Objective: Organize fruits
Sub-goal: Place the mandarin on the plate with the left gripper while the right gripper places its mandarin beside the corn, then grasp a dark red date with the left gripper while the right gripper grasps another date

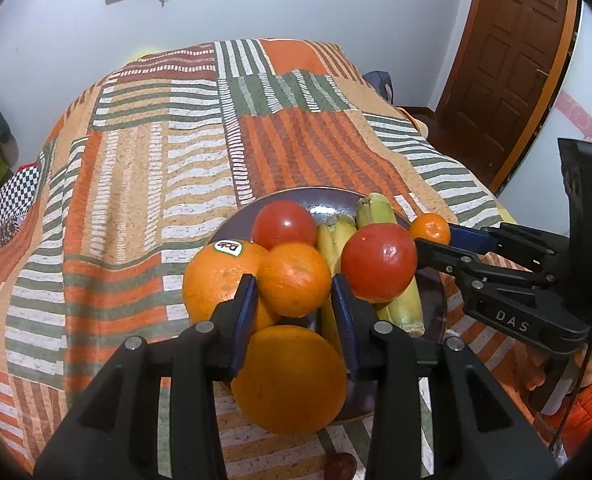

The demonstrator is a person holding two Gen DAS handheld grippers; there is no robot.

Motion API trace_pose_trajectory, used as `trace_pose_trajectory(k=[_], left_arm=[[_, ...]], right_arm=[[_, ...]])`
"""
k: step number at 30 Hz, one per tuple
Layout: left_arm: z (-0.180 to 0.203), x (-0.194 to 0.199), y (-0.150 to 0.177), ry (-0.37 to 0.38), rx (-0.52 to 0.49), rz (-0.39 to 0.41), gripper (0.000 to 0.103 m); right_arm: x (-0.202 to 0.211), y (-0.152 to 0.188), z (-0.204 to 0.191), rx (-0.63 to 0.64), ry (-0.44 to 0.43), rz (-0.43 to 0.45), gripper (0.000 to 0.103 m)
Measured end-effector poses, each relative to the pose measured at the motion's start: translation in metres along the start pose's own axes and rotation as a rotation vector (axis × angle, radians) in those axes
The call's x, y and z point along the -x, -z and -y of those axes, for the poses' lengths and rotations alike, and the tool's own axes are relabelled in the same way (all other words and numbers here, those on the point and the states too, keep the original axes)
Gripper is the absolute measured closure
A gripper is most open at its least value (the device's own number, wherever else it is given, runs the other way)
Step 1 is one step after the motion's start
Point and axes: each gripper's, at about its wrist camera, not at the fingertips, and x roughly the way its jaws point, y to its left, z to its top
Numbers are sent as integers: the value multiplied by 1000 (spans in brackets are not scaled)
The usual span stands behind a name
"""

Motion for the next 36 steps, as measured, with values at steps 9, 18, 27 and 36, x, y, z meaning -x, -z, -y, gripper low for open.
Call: trace_pose_trajectory(k=[9, 18, 27, 36], left_arm=[[4, 2, 2, -11, -5, -5, 64], [0, 30, 5, -46, 9, 31, 51], [-8, 73, 18, -45, 61, 65, 46], [-8, 103, 49, -56, 56, 42, 46]], right_arm=[[-1, -1, 2, 12, 1, -27, 70], [20, -4, -9, 26, 14, 16, 60], [63, -2, -32, 61, -4, 83, 60], [92, 11, -59, 92, -24, 111, 60]])
